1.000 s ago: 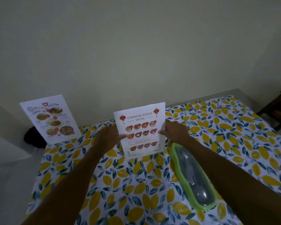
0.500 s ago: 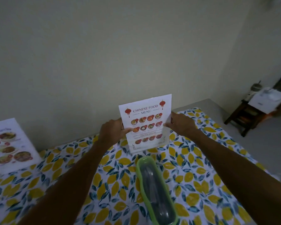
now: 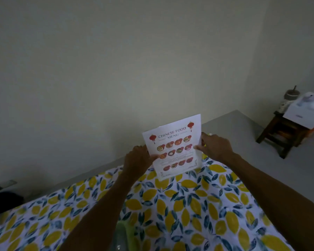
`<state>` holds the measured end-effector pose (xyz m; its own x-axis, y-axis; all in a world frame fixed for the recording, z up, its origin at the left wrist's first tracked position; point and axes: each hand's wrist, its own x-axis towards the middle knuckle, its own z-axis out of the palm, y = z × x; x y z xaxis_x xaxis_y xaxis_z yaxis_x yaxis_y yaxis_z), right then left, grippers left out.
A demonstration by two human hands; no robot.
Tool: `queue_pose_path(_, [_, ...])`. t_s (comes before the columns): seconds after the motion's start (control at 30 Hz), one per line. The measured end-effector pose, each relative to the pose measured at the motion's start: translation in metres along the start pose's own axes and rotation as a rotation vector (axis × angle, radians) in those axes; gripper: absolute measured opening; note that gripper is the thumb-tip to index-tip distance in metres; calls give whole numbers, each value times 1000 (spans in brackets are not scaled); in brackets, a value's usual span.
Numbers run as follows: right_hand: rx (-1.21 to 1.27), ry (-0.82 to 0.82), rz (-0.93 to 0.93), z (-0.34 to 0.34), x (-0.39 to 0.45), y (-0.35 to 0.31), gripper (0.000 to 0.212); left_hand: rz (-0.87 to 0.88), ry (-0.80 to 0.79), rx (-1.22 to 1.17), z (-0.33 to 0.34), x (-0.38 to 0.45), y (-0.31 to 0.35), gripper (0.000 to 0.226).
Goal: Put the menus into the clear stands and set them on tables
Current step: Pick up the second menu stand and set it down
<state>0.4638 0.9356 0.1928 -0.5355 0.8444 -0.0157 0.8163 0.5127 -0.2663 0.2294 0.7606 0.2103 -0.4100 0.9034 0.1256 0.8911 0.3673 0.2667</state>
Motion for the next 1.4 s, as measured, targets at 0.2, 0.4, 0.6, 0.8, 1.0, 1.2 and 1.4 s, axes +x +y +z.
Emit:
queue_pose_path(0.2, [-51,-10,39,-7,61,61,47,-9,29,11,50,66,42,53])
queue_pose_path(0.4, [-53,12,37,3,126,89,49,-33,4,4,80,129,54,52])
queue_pose_path(0.6, [-102,25,40,32,158,112,43,5,-34,53,108,159,54,42])
queue_pose_path(0.8, [25,-5,96,51,182,134,30,42,22,31,133,174,58,33])
queue_pose_path(1.0, [29,67,107,64,196,133,32,-19,-24,-58,143,192,49,36])
queue_pose_path(1.2, [34,130,99,78,196,129,30,-52,-47,-136,149,199,44,36])
queue_pose_path(1.4, [-22,86,70,79,190,125,25,-92,-86,-189,149,200,50,48])
